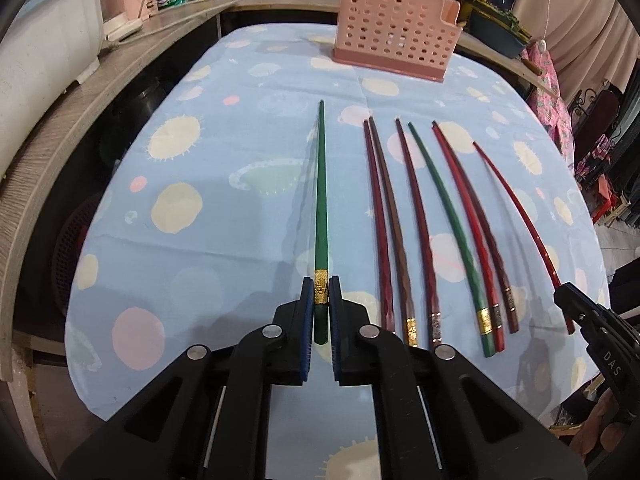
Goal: Organize utensils
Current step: 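Lift both chopsticks and lower them tip-first into the pink holder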
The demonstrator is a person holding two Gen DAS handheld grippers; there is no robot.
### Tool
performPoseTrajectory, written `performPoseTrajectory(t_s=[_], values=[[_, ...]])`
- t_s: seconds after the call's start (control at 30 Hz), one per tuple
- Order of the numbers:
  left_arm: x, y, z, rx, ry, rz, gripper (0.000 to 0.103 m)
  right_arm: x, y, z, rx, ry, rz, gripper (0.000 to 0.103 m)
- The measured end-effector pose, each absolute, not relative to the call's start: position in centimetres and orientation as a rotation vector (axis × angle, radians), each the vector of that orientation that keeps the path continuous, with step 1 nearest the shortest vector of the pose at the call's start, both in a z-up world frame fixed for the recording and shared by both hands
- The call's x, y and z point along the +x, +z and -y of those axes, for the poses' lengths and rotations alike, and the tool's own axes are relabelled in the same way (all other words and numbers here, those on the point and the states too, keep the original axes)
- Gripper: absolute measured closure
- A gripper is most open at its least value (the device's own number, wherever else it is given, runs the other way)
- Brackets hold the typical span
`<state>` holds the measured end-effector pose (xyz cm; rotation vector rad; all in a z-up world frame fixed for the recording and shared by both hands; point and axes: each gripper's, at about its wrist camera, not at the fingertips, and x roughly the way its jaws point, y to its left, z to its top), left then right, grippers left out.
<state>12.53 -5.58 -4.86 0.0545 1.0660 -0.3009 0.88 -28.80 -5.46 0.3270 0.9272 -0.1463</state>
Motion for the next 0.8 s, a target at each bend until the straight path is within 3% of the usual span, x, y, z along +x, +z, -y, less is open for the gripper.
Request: performPoseTrajectory(t_s=[0.37, 0.8], values=[[13.5, 2.0, 4.6, -0.017, -0.318, -0.927, 0.096, 1.7, 2.0, 31.6, 0.349, -0.145, -0.742, 0.096], [20.3, 10.9, 6.1, -0.019, -0.308, -0.757, 0.096, 7.2, 9.6, 34.3, 0.318, -0.126, -0.568, 0.096]])
